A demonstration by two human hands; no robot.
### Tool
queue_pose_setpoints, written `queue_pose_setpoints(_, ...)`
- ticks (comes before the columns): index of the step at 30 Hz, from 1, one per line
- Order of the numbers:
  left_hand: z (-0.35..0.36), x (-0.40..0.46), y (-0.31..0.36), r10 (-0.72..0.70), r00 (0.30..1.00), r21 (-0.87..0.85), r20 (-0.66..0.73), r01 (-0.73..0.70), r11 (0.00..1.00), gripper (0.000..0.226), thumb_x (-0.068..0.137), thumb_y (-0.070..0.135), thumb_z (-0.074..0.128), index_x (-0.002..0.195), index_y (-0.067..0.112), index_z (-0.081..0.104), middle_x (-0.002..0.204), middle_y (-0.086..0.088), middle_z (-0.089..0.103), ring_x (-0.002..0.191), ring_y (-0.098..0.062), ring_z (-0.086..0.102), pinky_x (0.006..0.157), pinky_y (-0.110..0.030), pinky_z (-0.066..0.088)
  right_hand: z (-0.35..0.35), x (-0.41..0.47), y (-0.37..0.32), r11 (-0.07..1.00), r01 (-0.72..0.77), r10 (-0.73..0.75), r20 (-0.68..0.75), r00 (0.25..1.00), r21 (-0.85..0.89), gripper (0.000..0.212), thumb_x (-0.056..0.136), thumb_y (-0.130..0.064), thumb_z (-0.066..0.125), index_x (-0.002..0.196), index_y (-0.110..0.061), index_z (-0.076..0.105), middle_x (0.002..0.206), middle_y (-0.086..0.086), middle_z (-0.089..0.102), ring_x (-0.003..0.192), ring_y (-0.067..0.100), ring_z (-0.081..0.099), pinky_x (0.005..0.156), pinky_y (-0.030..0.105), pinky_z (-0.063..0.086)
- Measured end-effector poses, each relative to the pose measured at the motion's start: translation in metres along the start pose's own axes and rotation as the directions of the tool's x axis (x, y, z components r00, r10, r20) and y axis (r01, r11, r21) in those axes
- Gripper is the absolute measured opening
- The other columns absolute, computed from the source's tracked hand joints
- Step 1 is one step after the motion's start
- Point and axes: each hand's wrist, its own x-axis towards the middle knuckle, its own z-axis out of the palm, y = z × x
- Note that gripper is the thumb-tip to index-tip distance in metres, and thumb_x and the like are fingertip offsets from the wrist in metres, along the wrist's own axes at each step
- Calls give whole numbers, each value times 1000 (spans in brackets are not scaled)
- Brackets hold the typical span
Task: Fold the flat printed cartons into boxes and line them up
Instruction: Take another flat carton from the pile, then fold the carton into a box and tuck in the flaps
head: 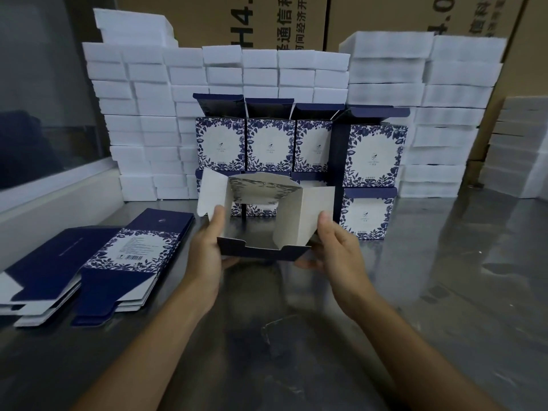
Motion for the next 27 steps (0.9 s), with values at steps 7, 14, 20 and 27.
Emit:
queue_pose_setpoints(7, 14, -10, -6, 77, 994, 144, -77, -65, 987, 38, 102, 48, 39, 91, 16, 57, 90, -9, 54, 85, -24, 57, 94, -62, 49, -9, 7, 2, 964, 242, -266, -309, 913, -114, 28, 100, -4, 55, 94, -28, 45, 75, 7, 61, 48, 10, 55, 49, 42, 56)
queue_pose_setpoints(14, 11, -7, -5, 123, 976, 192, -178, -88, 977, 44, 104, 46, 36, 105, 14, 65, 109, -13, 67, 105, -32, 64, 91, -55, 53, -25, 16, 6, 804, 272, -209, 177, 962, -528, 59, 90, 19, 40, 130, -21, 58, 114, -22, 51, 108, 30, 61, 94, 39, 55)
queue_pose_setpoints(20, 13, -5, -8, 116, 974, 136, -193, -91, 987, 39, 104, 43, 39, 86, 20, 65, 97, -15, 66, 91, -29, 69, 62, -39, 61, -25, 10, 13, 753, 265, -32, 370, 929, -602, 71, 88, 1, 68, 144, -35, 43, 127, -10, 48, 104, 3, 51, 93, 13, 43)
queue_pose_setpoints(27, 16, -10, -15, 182, 976, 269, -122, -144, 952, 43, 106, 39, 34, 86, 18, 67, 89, -6, 72, 90, -27, 70, 75, -48, 60, -19, 10, 15, 796, 281, -298, 57, 953, -537, 45, 95, -21, 69, 56, -42, 61, 53, -27, 56, 55, -1, 54, 56, 12, 37)
